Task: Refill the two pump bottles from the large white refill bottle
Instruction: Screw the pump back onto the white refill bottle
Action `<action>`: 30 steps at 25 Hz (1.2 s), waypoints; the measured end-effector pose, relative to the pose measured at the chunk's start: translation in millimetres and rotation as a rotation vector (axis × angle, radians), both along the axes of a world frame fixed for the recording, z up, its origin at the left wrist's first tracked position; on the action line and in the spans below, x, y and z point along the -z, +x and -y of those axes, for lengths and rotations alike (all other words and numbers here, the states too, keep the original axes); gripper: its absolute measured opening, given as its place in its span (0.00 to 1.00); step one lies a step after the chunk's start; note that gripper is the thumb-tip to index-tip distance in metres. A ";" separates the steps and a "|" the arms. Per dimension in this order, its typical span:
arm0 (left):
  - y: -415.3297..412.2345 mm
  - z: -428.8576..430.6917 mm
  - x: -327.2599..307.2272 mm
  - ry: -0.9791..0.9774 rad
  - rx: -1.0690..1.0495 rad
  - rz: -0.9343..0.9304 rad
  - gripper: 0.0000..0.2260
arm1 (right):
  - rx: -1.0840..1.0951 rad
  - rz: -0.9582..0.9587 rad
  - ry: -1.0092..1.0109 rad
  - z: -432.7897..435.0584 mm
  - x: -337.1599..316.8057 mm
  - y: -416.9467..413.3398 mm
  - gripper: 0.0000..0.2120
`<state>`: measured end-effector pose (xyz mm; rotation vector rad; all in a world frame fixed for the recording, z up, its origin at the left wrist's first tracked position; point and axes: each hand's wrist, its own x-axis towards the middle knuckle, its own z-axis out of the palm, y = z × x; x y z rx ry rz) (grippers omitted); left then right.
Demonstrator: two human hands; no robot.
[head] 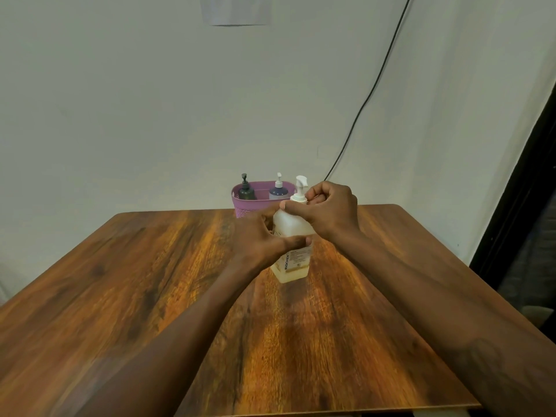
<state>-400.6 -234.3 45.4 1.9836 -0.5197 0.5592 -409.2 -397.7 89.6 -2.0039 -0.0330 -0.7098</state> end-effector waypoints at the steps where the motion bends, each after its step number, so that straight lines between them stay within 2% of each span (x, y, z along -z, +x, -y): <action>1: -0.7 2.2 -1.2 0.005 -0.007 0.010 0.30 | 0.027 -0.010 0.003 -1.6 1.2 0.3 0.21; 4: 2.1 3.3 -1.6 -0.002 -0.021 -0.008 0.29 | -0.123 -0.094 0.014 -3.1 0.4 -0.7 0.25; 7: 6.9 2.9 -3.1 -0.022 0.008 -0.008 0.31 | -0.384 -0.157 0.124 2.3 0.4 -2.1 0.20; 9: 8.7 6.2 -2.9 -0.006 0.032 0.004 0.33 | -0.331 -0.096 0.089 7.3 2.6 -2.1 0.20; 12: 9.8 15.1 -2.1 0.037 -0.009 0.056 0.33 | -0.121 0.031 -0.019 10.2 6.3 -2.3 0.21; 18: 15.5 22.9 -2.3 0.054 -0.075 0.105 0.33 | 0.033 0.109 -0.024 4.2 5.5 -3.6 0.22; 21: 21.0 20.8 -2.5 0.082 -0.077 0.082 0.34 | 0.001 0.073 0.009 6.8 1.9 -1.5 0.26; 24: 28.1 19.2 -12.1 0.074 0.030 -0.032 0.31 | -0.046 0.082 0.091 10.1 -5.5 -1.8 0.30; 30: 45.6 30.4 -22.1 0.043 0.187 -0.132 0.32 | 0.011 0.207 0.154 20.2 -5.7 19.1 0.19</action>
